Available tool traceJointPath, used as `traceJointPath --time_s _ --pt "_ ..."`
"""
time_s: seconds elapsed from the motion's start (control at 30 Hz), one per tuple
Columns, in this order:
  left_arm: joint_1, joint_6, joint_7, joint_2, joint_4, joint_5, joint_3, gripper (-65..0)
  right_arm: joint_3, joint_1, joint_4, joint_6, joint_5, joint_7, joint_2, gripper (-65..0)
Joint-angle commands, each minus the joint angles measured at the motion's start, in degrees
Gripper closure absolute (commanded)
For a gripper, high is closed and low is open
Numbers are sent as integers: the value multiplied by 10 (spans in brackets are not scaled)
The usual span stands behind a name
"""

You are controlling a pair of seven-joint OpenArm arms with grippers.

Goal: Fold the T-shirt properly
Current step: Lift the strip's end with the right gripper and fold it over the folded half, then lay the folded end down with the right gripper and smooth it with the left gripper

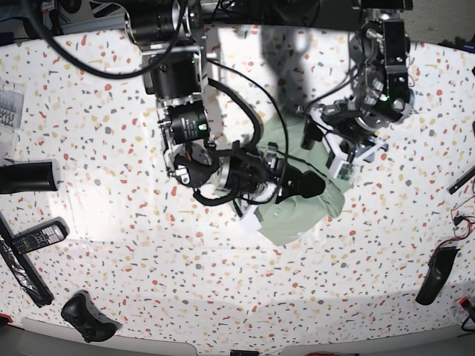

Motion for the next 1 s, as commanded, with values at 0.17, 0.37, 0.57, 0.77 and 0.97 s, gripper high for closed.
traceJointPath --time_s 0.17,0.37,0.57,0.77,0.97 --pt "-10 24 -9 -1 63 78 0 -383 -1 14 10 22 32 3 -4 0" --pt "-10 217 -2 -1 90 211 0 -383 -1 14 10 22 39 3 -4 0" --pt "-10 326 -1 -20 104 276 0 -383 -1 13 10 22 80 3 -4 -123" --pt "-9 326 -1 -56 104 275 0 -383 -19 14 10 22 166 3 -4 -180" --pt "-9 326 -1 -71 104 275 0 -383 -80 15 10 22 192 3 -4 -180"
